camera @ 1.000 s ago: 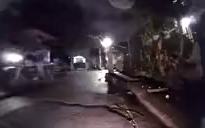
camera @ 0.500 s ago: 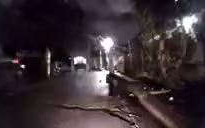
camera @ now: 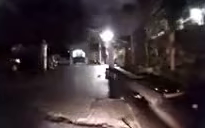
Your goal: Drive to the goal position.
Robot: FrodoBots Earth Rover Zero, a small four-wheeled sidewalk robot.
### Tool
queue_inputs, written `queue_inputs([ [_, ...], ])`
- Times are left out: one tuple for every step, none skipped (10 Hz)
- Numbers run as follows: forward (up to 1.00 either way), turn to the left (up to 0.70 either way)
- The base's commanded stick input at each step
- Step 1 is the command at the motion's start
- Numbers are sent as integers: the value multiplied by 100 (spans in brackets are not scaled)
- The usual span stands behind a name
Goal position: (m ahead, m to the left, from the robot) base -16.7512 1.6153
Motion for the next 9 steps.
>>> queue_inputs([
  [100,0],
  [100,0],
  [100,0],
  [100,0],
  [100,0],
  [100,0],
  [88,0],
  [11,0],
  [0,0],
])
